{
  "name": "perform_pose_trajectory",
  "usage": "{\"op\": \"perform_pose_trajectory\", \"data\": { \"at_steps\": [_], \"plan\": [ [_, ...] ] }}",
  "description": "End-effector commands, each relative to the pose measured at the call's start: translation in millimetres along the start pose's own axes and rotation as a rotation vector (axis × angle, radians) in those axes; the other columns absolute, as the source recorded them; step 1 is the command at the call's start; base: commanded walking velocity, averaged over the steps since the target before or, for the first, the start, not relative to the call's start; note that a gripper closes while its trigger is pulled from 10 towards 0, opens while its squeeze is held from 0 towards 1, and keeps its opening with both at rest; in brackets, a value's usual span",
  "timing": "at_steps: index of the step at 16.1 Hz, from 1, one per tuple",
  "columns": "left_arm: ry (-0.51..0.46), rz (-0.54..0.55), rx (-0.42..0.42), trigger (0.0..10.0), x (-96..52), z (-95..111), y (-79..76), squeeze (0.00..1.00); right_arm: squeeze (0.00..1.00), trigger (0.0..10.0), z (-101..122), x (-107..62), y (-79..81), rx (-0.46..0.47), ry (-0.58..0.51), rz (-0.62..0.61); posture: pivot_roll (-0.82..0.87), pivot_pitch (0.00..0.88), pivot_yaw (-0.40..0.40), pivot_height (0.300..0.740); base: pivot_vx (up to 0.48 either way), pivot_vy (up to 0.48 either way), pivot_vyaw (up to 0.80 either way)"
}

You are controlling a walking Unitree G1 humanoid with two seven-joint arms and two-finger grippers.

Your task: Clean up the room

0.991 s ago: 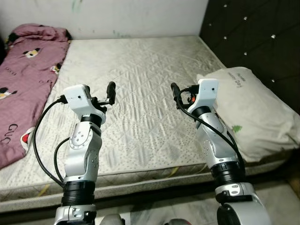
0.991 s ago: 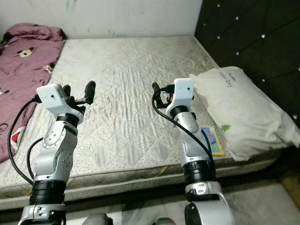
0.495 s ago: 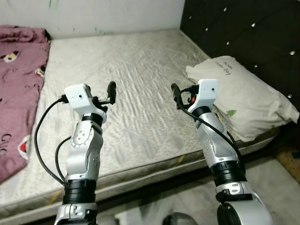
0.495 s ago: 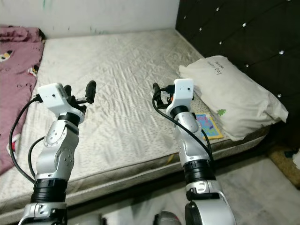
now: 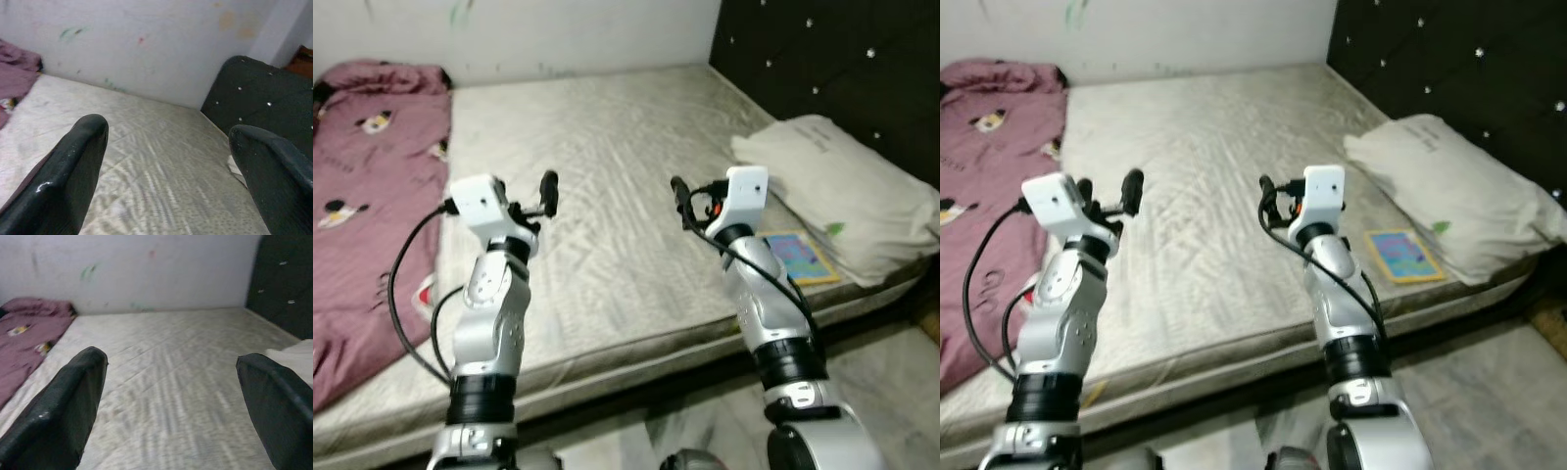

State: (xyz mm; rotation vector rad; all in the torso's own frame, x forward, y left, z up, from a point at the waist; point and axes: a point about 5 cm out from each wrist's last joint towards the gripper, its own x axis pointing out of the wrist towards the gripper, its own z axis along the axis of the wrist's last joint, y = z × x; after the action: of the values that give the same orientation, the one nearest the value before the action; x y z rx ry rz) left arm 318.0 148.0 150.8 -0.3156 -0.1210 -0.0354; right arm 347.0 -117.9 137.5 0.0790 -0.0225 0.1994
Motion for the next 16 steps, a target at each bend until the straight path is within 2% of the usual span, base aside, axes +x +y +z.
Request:
{"op": "perform_pose_trajectory", "data": {
  "at_steps": [1, 16],
  "plan": [
    [-0.011, 0.016, 0.011, 10.0, 0.6, 4.2, 6.8, 0.0, 0.0, 10.0, 9.9, 4.6, 9.8, -0.006, -0.033, 0.038, -0.09, 0.0, -0.024, 0.74, 0.0, 0.48, 0.8],
    [-0.008, 0.008, 0.01, 10.0, 1.1, 3.2, 5.1, 0.0, 0.0, 10.0, 7.5, 5.4, 10.8, -0.015, -0.02, 0.052, -0.09, 0.0, -0.026, 0.74, 0.0, 0.48, 0.0]
  ]
}}
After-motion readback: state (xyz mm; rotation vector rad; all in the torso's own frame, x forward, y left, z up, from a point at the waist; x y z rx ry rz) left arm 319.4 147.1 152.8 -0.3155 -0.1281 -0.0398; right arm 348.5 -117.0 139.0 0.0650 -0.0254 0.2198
